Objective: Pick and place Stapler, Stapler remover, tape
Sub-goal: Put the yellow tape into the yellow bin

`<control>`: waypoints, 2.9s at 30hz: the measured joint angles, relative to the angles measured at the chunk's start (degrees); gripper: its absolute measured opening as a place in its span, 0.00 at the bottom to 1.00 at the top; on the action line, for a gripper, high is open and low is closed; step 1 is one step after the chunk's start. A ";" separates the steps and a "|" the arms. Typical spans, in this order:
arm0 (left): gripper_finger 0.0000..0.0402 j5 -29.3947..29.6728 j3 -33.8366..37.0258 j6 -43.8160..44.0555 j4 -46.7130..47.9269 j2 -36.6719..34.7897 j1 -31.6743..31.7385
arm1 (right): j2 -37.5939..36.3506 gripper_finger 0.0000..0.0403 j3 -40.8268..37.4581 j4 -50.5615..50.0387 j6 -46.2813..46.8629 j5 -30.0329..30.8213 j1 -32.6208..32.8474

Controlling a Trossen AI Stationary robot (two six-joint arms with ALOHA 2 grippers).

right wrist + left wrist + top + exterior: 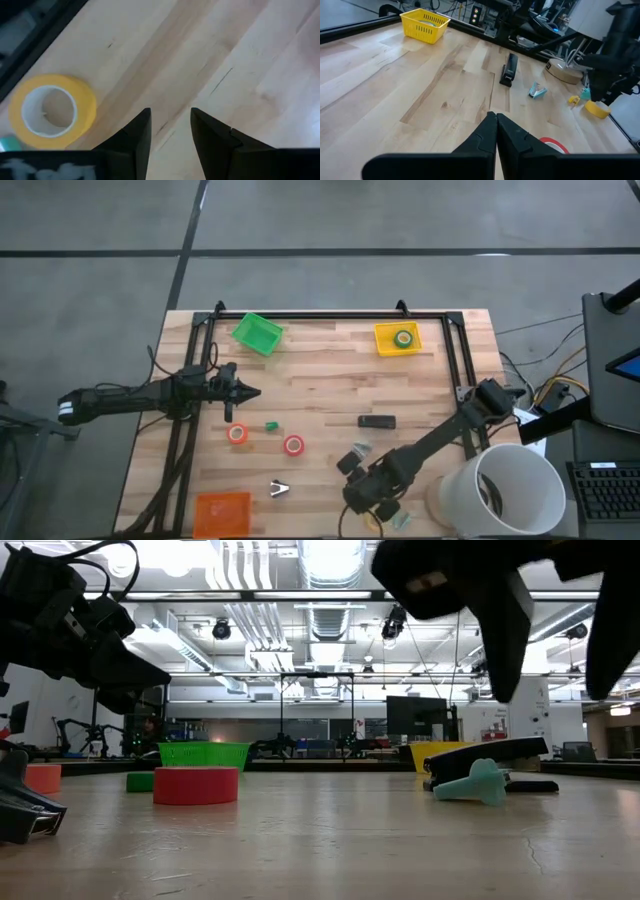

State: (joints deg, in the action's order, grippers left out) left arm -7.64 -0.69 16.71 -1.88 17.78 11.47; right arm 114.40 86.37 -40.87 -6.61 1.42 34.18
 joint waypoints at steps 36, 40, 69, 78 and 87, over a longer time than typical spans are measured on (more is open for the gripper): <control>0.03 0.00 0.00 0.00 0.03 0.00 0.01 | 9.30 0.62 10.99 -10.72 -11.31 -0.23 5.33; 0.03 0.00 0.00 0.00 0.03 0.00 0.01 | 9.33 0.61 10.92 -10.44 -11.37 -0.70 5.74; 0.03 0.00 0.00 0.00 0.01 0.00 0.00 | 9.35 0.37 6.46 -3.08 -9.05 -2.83 6.16; 0.03 0.00 0.00 0.00 0.01 0.00 -0.01 | 9.35 0.11 6.46 -3.10 -8.30 -2.86 5.41; 0.03 0.00 0.00 0.00 0.01 0.00 0.01 | 9.22 0.08 8.03 -3.10 -3.84 0.46 2.48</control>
State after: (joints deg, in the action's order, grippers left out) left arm -7.64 -0.69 16.71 -1.87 17.78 11.49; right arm 123.61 94.41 -43.97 -10.45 1.88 36.66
